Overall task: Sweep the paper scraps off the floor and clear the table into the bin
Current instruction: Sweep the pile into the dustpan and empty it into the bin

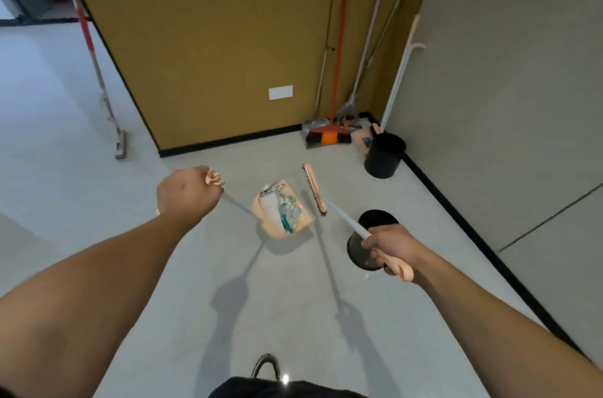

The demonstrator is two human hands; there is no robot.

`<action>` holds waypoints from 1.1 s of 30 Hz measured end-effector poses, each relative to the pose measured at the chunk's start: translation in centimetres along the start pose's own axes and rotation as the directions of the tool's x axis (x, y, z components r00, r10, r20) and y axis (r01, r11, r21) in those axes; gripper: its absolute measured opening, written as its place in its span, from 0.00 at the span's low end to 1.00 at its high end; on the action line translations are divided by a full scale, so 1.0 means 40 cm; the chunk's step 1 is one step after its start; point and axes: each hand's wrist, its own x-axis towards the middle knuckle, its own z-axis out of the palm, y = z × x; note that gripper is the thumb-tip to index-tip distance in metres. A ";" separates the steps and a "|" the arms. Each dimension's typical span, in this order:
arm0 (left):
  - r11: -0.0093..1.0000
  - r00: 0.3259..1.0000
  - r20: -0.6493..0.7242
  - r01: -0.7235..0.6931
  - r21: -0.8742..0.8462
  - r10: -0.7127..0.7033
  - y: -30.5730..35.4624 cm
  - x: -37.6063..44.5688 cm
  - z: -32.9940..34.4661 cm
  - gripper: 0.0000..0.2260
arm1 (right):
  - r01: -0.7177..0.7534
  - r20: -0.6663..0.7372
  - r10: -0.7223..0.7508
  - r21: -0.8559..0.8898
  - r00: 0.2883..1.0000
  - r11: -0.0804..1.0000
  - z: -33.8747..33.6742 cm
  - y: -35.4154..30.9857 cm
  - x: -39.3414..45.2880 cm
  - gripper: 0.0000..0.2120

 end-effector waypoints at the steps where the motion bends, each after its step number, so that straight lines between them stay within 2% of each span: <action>1: 0.998 0.999 0.005 -0.046 -0.031 0.046 0.034 0.041 0.007 0.09 | -0.004 -0.046 0.005 0.031 0.999 1.000 -0.012 -0.007 -0.001 0.12; 5: 0.975 0.980 0.009 -0.198 -0.105 0.200 0.164 0.175 0.032 0.10 | -0.012 -0.199 0.028 0.081 0.980 0.997 -0.042 -0.020 -0.008 0.10; 9: 0.921 0.931 0.019 -0.357 -0.154 0.364 0.275 0.264 0.057 0.10 | -0.018 -0.325 0.066 0.147 0.943 0.989 -0.053 -0.013 -0.006 0.15; 13: 0.795 0.799 -0.038 -0.601 -0.084 0.600 0.382 0.304 0.083 0.08 | -0.037 -0.384 0.124 0.225 0.915 0.974 -0.070 0.001 0.002 0.22; 16: 0.690 0.695 -0.028 -0.717 -0.099 0.718 0.445 0.300 0.104 0.07 | -0.045 -0.409 0.168 0.293 0.897 0.955 -0.074 0.016 -0.005 0.25; 20: 0.619 0.618 0.035 -0.782 -0.068 0.785 0.492 0.272 0.135 0.07 | -0.061 -0.416 0.213 0.349 0.884 0.935 -0.073 0.043 -0.013 0.25; 24: 0.547 0.544 0.063 -0.834 -0.067 0.837 0.512 0.247 0.162 0.04 | -0.070 -0.400 0.249 0.411 0.882 0.909 -0.063 0.067 -0.024 0.20; 29: 0.435 0.432 0.107 -0.900 -0.007 0.896 0.533 0.218 0.179 0.03 | -0.086 -0.398 0.252 0.389 0.882 0.917 -0.084 0.097 -0.031 0.21; 33: 0.401 0.403 0.124 -0.915 0.037 0.907 0.551 0.190 0.183 0.03 | -0.086 -0.394 0.236 0.363 0.888 0.928 -0.131 0.111 -0.040 0.19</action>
